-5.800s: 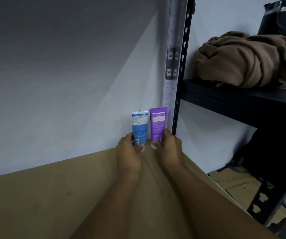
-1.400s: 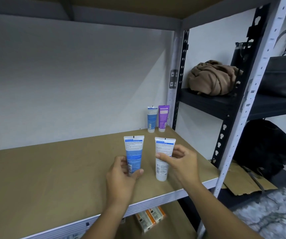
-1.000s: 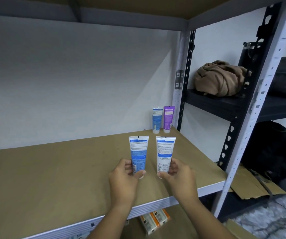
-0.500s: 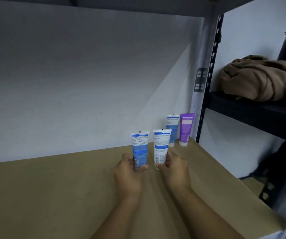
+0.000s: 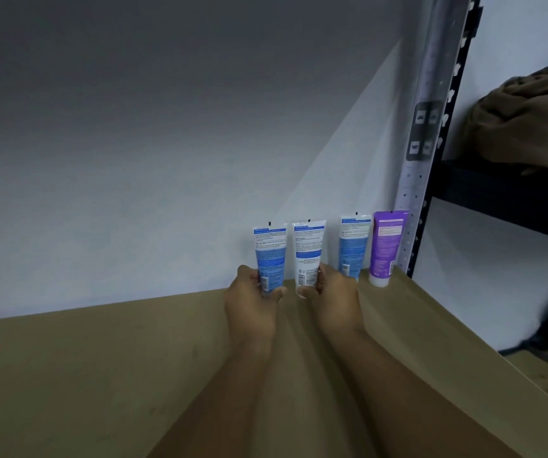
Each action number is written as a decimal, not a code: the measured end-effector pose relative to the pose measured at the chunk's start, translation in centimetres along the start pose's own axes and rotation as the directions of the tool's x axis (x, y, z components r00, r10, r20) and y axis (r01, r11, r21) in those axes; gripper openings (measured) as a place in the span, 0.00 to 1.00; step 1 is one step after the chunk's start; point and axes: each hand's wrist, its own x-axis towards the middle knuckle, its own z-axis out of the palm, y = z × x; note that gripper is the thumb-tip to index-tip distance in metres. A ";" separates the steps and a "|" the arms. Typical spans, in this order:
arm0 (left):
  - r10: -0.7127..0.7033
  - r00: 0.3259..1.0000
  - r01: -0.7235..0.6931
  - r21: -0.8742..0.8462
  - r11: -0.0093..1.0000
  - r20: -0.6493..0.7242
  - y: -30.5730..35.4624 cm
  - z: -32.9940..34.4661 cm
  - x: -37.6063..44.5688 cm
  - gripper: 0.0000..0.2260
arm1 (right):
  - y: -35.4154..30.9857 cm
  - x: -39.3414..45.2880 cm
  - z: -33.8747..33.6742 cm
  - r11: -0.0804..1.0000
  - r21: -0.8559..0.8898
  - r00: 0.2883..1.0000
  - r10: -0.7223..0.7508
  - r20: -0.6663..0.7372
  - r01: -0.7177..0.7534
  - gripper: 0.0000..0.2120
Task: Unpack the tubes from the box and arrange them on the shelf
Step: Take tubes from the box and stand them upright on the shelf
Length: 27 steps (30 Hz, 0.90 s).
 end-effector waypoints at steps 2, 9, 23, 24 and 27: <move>-0.014 1.000 0.014 0.001 1.000 0.011 0.3 0.1 0.3 0.21 | -0.1 0.3 0.1 1.000 0.000 1.000 -0.001 0.007 0.001 0.18; -0.068 0.997 0.068 -0.013 0.998 0.028 1.2 -0.7 -1.5 0.17 | 0.2 -1.2 -0.9 0.997 -0.079 0.999 0.018 -0.045 -0.021 0.08; 0.278 0.740 -0.535 0.285 0.795 0.612 8.5 -1.2 -22.4 0.13 | 3.6 -22.7 -20.9 0.890 -0.444 0.981 -0.014 0.194 0.100 0.16; 0.313 0.692 -0.574 0.233 0.785 0.651 9.2 -0.6 -24.4 0.13 | 3.9 -24.6 -22.9 0.886 -0.453 0.981 -0.013 0.192 0.100 0.15; 0.433 0.570 -0.619 0.018 0.785 0.699 11.0 1.0 -31.0 0.12 | 5.2 -30.4 -28.7 0.873 -0.487 0.991 0.038 0.131 0.031 0.13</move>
